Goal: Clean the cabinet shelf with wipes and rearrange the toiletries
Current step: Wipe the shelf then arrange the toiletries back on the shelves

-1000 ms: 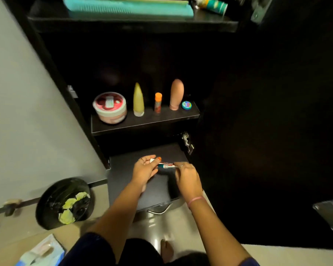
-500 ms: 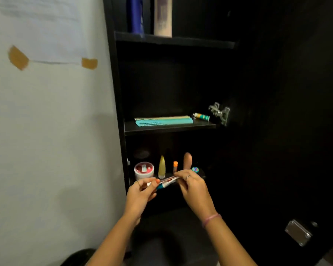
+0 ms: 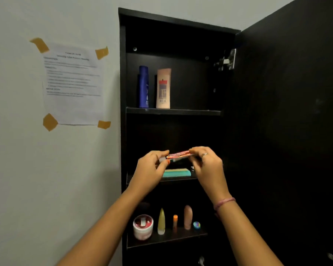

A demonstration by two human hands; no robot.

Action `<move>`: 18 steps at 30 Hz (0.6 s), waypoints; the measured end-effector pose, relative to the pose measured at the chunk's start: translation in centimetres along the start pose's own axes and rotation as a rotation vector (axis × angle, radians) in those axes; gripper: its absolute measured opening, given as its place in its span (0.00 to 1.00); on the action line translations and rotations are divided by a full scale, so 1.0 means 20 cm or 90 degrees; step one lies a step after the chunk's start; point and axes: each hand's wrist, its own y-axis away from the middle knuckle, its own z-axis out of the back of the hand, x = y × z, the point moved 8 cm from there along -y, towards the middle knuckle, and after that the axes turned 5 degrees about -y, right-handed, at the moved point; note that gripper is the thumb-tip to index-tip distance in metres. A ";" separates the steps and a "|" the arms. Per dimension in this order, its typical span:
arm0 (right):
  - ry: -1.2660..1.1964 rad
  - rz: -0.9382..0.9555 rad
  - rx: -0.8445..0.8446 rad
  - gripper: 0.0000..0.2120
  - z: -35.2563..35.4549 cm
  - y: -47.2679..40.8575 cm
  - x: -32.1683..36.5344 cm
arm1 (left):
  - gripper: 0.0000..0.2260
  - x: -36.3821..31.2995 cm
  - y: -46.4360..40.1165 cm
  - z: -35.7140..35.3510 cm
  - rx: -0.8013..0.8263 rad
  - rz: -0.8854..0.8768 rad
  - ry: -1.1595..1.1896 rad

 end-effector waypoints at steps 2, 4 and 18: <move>0.009 0.011 -0.019 0.09 0.07 -0.13 0.00 | 0.15 -0.12 -0.12 0.02 -0.017 -0.039 -0.020; 0.016 0.008 -0.040 0.08 0.12 -0.26 -0.01 | 0.15 -0.22 -0.23 0.04 -0.029 -0.079 -0.051; -0.011 -0.030 -0.122 0.08 0.18 -0.91 -0.32 | 0.14 -0.45 -0.94 -0.11 -0.057 -0.175 -0.288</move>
